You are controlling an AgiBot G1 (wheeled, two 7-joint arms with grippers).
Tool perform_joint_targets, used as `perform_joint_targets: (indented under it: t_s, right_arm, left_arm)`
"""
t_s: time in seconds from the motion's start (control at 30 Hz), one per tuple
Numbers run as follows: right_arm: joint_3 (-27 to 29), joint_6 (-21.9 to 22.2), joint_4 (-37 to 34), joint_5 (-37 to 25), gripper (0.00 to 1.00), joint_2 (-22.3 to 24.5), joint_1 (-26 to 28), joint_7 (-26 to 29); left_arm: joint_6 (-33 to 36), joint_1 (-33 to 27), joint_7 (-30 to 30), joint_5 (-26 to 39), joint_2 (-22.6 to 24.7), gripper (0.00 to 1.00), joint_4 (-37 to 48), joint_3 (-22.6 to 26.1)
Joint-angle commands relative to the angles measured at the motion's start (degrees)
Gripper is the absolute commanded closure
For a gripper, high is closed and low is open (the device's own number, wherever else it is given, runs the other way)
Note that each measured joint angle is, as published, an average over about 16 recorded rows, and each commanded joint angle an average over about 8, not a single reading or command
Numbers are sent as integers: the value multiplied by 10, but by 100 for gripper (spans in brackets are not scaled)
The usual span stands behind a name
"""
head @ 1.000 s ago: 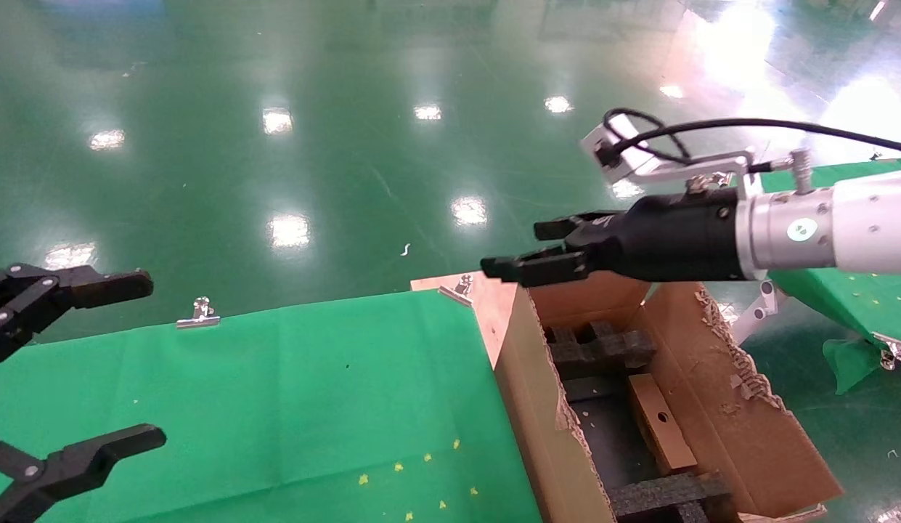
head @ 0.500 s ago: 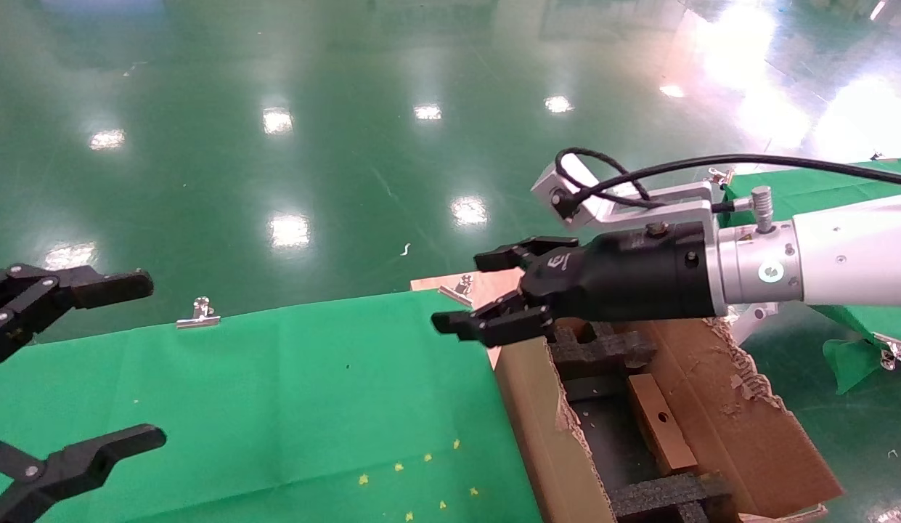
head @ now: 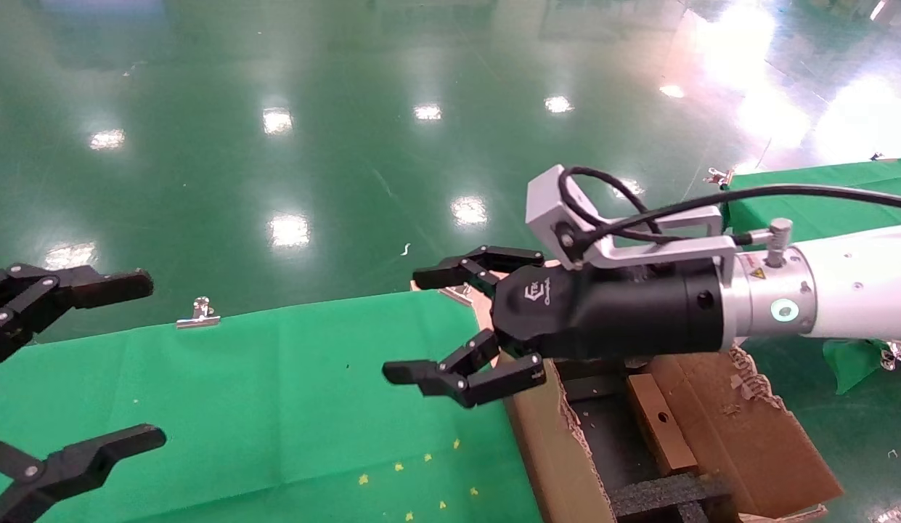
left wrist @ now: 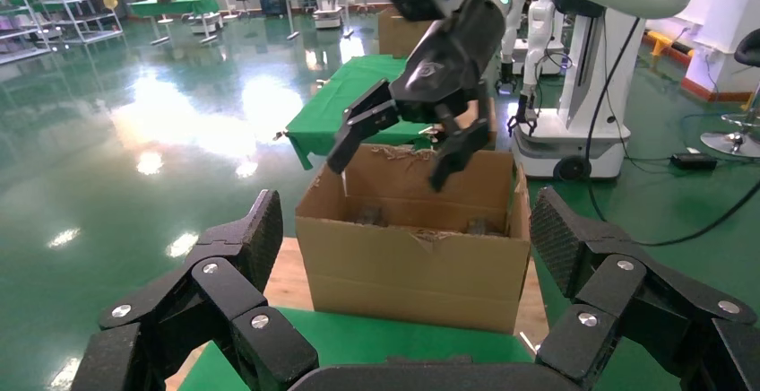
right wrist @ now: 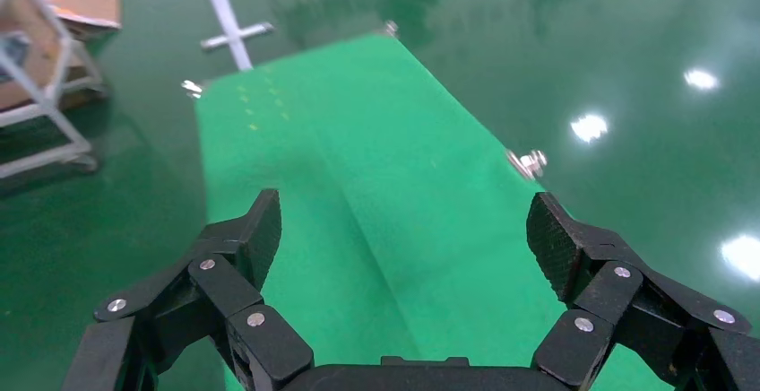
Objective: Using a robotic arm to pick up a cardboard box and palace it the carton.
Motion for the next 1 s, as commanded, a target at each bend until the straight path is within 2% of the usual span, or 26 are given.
perform_joint_targets:
  t_s: [0.03,0.37,0.53,0.67,1.0]
  right_arm:
    - [25,-15,-2,13,0,-5,-17,-22]
    - [149,-91,-11,75,0,-31,-104,-131]
    - [194,-118,-14,98,0,-40,-135,-168]
    - [209,-128,-15,107,0,-43,-146,-178]
    - [197,-121,-15,101,0,-41,-138,-169]
  left_arm:
    - [0,0,0,0,0,0,0,0]
    - [0,0,0,0,0,0,0,0]
    - [0,0,0,0,0,0,0,0]
    - [0,0,0,0,0,0,0,0]
    - [0,0,0,0,0,0,0,0]
